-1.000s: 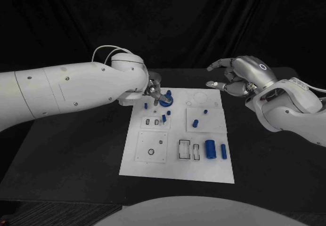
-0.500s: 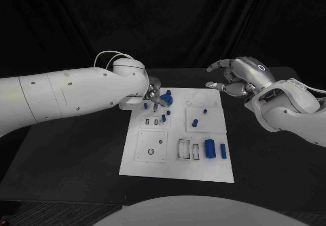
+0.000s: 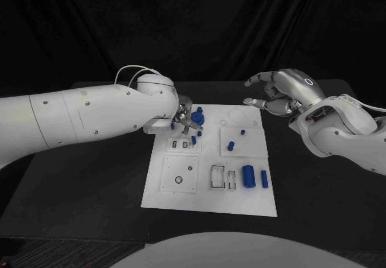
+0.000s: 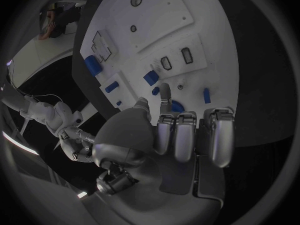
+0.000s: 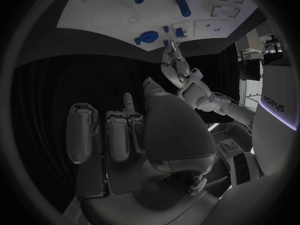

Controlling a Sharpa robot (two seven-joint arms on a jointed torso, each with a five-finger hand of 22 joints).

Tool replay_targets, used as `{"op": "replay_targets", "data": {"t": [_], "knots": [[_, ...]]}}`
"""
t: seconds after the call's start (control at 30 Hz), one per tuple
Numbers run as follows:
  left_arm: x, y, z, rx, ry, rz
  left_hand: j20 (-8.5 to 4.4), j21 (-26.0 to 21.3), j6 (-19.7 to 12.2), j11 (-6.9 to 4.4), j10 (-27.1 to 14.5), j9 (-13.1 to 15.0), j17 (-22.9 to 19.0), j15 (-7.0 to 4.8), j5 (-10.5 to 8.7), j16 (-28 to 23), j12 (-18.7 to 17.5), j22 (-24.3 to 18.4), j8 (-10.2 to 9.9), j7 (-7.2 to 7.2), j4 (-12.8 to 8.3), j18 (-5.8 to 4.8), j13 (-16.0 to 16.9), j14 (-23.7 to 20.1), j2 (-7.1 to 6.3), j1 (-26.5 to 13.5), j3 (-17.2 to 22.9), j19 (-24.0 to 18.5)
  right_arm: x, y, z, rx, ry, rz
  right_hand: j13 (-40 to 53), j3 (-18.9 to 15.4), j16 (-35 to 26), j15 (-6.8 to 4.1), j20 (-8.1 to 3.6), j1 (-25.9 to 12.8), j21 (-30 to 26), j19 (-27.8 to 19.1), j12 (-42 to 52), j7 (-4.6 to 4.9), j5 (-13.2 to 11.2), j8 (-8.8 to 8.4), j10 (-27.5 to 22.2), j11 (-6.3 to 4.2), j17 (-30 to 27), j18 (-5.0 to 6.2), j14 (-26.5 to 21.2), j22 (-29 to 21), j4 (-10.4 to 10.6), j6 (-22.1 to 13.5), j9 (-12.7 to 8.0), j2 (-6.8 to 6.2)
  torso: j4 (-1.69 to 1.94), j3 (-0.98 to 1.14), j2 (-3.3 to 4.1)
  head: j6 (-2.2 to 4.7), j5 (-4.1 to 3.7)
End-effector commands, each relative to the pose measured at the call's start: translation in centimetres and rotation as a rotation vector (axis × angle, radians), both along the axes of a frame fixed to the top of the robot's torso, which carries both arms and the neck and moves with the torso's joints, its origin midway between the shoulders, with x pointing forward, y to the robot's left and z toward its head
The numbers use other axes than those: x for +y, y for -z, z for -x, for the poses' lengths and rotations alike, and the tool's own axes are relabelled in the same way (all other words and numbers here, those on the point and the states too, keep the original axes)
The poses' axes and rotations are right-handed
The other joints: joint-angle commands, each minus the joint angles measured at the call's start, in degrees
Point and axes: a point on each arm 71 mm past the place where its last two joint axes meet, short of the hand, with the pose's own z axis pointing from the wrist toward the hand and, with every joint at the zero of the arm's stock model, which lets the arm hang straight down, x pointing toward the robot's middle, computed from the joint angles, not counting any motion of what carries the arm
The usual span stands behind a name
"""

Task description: Assemble the parts on the task board

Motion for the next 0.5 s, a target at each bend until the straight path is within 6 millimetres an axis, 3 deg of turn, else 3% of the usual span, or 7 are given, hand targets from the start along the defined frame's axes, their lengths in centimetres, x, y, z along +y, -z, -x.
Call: {"op": "replay_targets", "data": {"t": [0.03, 0.5], "knots": [[-0.34, 0.33, 0.2, 0.015, 0.025, 0.007, 0.03, -0.2, 0.4, -0.55, 6.0, 0.2, 15.1, -0.37, 0.4, 0.2, 0.2, 7.6, -0.4, -0.01, -0.1, -0.42, 15.1, 6.2, 0.14, -0.1, 0.4, -0.4, -0.01, 0.17, -0.05, 0.009, 0.01, 0.0, 15.1, -0.1, 0.2, 0.5, 0.33, -0.1, -0.3, 1.8, 0.1, 0.09, 0.2, 0.29, 6.0, 0.26, 15.1, -0.03, 5.9, 12.2, 0.1, 0.5, -0.1, 0.0, -0.02, -0.03, -0.05, 0.02, -0.03], [-0.61, 1.32, 0.59, 0.045, 0.039, -0.001, -0.03, -0.5, 0.8, -0.65, 6.0, 1.0, 15.1, -0.44, 1.24, 0.2, 0.2, 7.4, -1.1, -0.12, -0.7, -0.34, 15.1, 6.2, 0.13, 0.3, 1.2, -0.6, 0.36, 0.34, -0.12, 0.013, 0.0, 0.003, 15.1, -0.1, 0.2, 0.51, 0.34, -0.1, -0.4, 1.8, 0.1, 0.12, 0.2, 0.3, 6.0, 0.28, 15.1, -0.01, 5.9, 12.1, 0.1, 0.5, -0.1, 0.02, 0.01, -0.02, -0.11, 0.02, 0.04]]}}
